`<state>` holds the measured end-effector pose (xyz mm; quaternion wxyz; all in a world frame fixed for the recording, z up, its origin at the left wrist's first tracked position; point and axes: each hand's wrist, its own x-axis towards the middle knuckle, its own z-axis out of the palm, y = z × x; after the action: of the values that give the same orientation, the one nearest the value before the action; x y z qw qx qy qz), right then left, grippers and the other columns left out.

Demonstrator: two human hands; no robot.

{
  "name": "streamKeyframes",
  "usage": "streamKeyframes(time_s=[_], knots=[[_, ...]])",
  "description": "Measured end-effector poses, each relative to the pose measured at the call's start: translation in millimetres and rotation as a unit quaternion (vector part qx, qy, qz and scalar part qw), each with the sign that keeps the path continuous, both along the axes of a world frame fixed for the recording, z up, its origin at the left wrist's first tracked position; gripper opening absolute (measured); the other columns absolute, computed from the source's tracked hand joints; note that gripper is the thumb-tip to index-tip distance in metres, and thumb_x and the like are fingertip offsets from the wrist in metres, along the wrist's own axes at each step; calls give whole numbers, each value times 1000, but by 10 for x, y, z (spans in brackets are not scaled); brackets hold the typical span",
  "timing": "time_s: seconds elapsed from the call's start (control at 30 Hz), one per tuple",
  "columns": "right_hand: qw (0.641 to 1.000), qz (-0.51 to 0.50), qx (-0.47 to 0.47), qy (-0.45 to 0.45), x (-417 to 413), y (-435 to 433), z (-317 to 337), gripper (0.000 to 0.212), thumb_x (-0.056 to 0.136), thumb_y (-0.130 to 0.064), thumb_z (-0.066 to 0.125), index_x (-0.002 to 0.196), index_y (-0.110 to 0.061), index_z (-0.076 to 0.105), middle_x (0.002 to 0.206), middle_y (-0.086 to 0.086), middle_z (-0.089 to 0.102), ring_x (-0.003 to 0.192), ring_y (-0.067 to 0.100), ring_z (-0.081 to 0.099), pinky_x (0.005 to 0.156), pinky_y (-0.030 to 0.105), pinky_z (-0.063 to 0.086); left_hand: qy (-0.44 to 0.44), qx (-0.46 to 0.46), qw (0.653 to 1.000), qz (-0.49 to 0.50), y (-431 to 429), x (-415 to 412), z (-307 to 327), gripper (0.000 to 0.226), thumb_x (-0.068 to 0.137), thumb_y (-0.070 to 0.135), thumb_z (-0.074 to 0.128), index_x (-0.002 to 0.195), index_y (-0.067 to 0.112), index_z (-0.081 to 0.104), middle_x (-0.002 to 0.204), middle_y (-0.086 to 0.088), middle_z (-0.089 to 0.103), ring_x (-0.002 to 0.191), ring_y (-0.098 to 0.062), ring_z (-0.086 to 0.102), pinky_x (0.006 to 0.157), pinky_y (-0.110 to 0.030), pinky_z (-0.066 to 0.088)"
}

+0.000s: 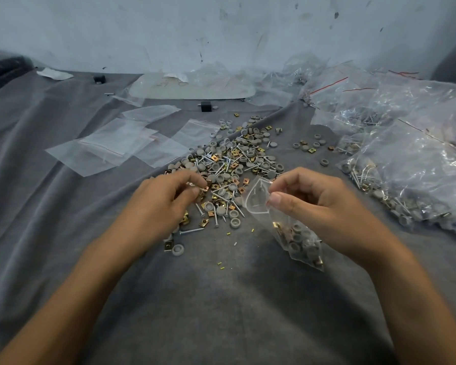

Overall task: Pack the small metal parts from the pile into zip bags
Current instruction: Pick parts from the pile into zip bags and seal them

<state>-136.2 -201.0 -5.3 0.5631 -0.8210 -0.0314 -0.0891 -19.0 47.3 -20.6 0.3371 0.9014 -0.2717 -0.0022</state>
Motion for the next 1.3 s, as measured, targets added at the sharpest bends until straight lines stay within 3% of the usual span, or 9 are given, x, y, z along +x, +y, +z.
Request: streamKeyframes(time_s=[0.13, 0.27, 0.33, 0.5, 0.73, 0.87, 1.0, 1.17, 1.3], knots=[[1000, 3, -1, -1, 4, 29, 10, 7, 91, -22, 73, 96, -18, 73, 84, 15, 69, 69, 9, 56, 62, 22, 45, -70, 133, 988, 27, -21, -12, -57, 32, 99, 34, 59, 130, 35, 62, 132, 3, 60, 123, -21, 52, 102, -41, 42], [1000, 6, 3, 1, 0, 42, 10, 9, 90, -19, 73, 97, -13, 72, 81, 12, 69, 68, 6, 55, 61, 19, 45, -85, 150, 985, 26, -54, -56, -82, 7, 93, 39, 64, 98, 34, 67, 99, 14, 64, 101, -15, 59, 79, -36, 48], [1000, 6, 1, 1, 3, 41, 5, 8, 90, -19, 73, 97, -14, 72, 78, 5, 69, 67, 4, 56, 61, 17, 45, -61, 175, 982, 27, -80, -87, -110, 19, 89, 50, 66, 86, 31, 65, 85, 14, 63, 88, -12, 60, 74, -35, 51], [1000, 11, -26, 3, 9, 45, -17, 11, 89, -31, 72, 95, -22, 73, 81, 2, 70, 69, 6, 58, 64, 25, 48, -106, 211, 970, 48, -152, -158, -191, 24, 90, 52, 61, 84, 28, 64, 88, 12, 60, 91, -15, 58, 69, -32, 41], [996, 24, -81, 8, 34, 78, -100, 19, 83, -45, 76, 98, -37, 70, 88, -4, 71, 78, 16, 67, 67, 29, 55, 5, -138, 990, -8, -301, -233, -88, 18, 86, 51, 70, 82, 34, 66, 73, 17, 66, 63, -2, 58, 58, -24, 44], [998, 17, -60, -6, 46, 93, -88, 23, 81, -46, 76, 98, -32, 71, 87, -1, 72, 78, 21, 68, 68, 36, 55, 3, -134, 989, -59, -379, -301, -127, 34, 84, 66, 60, 106, 41, 67, 83, 17, 64, 68, -5, 59, 62, -25, 47], [999, -17, -5, -39, 29, 16, -15, 25, 80, -41, 75, 96, -23, 72, 84, 8, 72, 74, 28, 64, 67, 36, 50, -4, -164, 986, -33, -316, -267, -127, 26, 93, 53, 54, 112, 38, 64, 87, 15, 64, 72, -3, 59, 66, -27, 48], [998, -34, 43, -36, -20, -78, 72, 23, 81, -34, 74, 95, -16, 72, 80, 5, 72, 74, 13, 59, 68, 27, 47, -24, -59, 998, 13, -99, -90, -44, 11, 99, 31, 58, 99, 38, 66, 83, 25, 66, 72, 4, 60, 60, -12, 39], [998, -46, 30, -36, -50, -118, 97, 23, 79, -40, 75, 91, -21, 73, 82, 18, 67, 73, 22, 56, 70, 39, 44, -6, 119, 991, 56, 155, 76, 83, 11, 100, 32, 57, 97, 39, 63, 95, 15, 66, 86, -8, 61, 76, -33, 46]])
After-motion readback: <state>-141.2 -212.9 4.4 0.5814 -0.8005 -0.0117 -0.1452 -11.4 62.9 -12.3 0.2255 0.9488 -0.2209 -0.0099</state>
